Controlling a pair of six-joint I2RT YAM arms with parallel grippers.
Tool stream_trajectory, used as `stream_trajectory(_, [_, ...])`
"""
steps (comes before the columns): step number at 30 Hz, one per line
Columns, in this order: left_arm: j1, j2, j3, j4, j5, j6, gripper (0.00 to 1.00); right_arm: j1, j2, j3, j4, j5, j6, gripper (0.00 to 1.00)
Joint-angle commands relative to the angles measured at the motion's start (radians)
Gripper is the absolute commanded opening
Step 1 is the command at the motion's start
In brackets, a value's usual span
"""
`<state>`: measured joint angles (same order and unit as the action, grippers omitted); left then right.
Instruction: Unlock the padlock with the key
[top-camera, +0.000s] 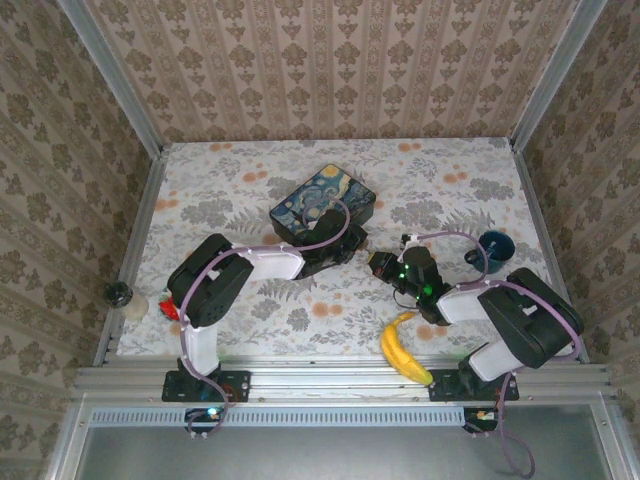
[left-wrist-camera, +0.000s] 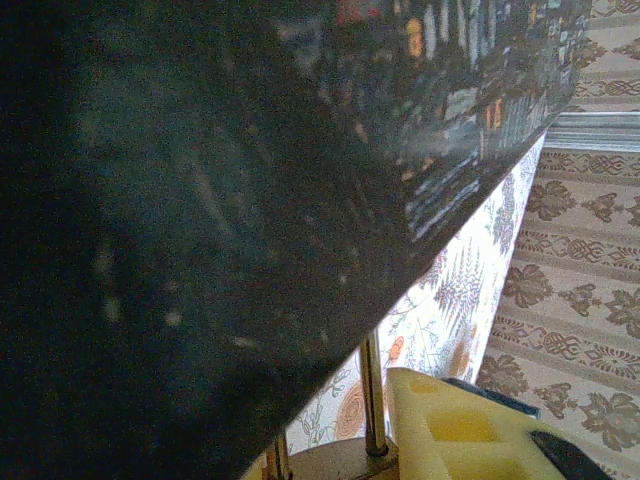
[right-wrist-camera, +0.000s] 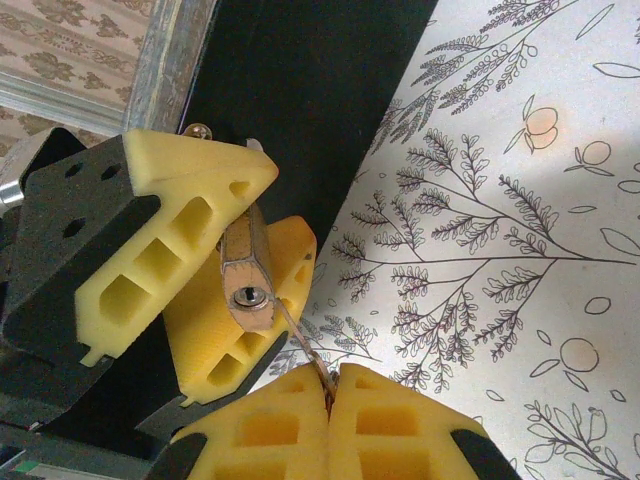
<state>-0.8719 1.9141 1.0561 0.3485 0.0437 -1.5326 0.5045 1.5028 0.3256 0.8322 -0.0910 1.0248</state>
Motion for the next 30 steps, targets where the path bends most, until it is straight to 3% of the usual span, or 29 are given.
stream_trajectory(1, [-0.029,0.065,-0.019,-0.087,0.119,-0.103,0.0,0.005,-0.014,0.023,0.034,-0.003,-0.002,0.0])
stream_trajectory(10, [-0.029,0.068,-0.016,-0.086,0.124,-0.103,0.0,0.005,-0.051,0.025,-0.008,0.02,-0.019,0.0])
stream_trajectory(30, [-0.028,0.065,-0.021,-0.077,0.13,-0.103,0.0,0.005,0.019,0.049,0.034,0.031,0.003,0.0])
